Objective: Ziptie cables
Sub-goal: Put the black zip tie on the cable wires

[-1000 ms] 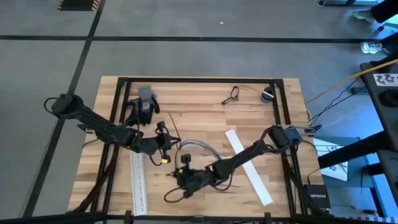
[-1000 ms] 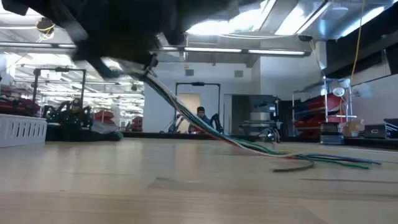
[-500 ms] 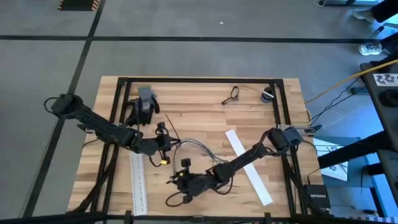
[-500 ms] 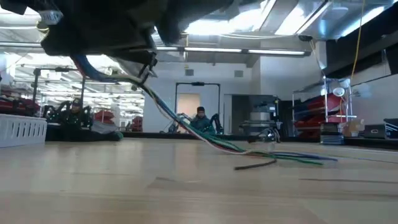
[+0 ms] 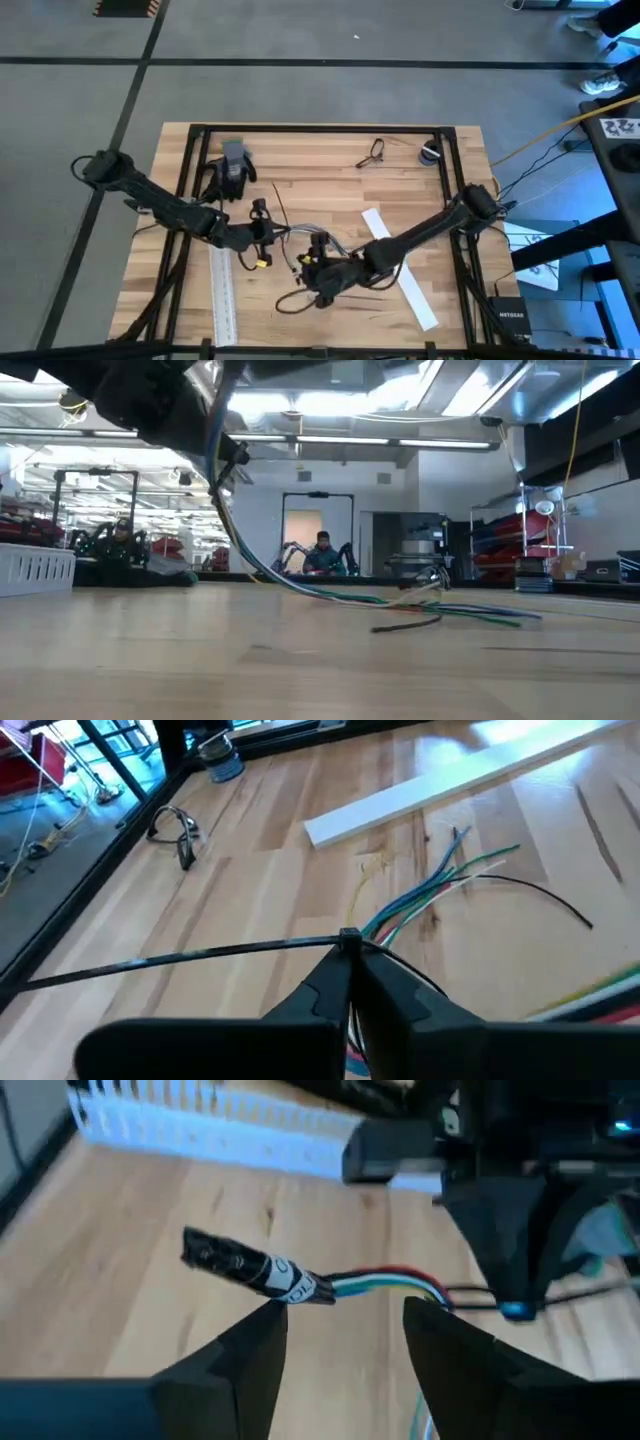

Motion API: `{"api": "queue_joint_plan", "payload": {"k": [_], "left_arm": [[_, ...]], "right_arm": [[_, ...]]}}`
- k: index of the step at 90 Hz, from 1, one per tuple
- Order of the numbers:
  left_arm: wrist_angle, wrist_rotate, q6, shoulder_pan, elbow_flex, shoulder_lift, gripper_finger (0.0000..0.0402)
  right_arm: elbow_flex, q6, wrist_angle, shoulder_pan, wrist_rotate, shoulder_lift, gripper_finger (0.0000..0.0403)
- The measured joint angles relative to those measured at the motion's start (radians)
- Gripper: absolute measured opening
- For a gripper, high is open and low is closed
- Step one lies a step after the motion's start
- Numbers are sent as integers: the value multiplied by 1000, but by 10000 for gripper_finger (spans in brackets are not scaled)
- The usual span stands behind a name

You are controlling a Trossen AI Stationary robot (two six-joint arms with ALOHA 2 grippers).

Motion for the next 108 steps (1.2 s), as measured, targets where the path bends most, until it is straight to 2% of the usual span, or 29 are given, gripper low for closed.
{"api": "queue_joint_plan", "payload": {"k": [12,33,46,53,59,70,80,86,94,108], "left_arm": [[0,0,-1,0,1,0,0],[-5,2,-2,0,1,0,0],[-1,38,4,0,1,0,0],[0,68,9,0,1,0,0],[1,73,12,-6,1,0,0],[1,74,31,-12,1,0,0],[2,74,33,-12,1,0,0],[3,74,33,-12,1,0,0],[1,74,35,-12,1,0,0],[-8,74,35,-12,1,0,0]], "right_arm": [[-2,8,-15,-5,-122,18,188],[-1,44,-239,-26,-38,-25,188],[-57,3,-219,-94,-71,-87,188],[-146,-16,-124,-158,-121,-131,188],[-244,-28,32,-221,-180,-161,188],[-409,6,452,-328,-420,-173,188],[-477,99,771,-395,-598,-128,188],[-475,133,849,-417,-676,-87,188],[-457,156,853,-436,-762,-45,188],[-449,156,852,-438,-801,-34,188]]}}
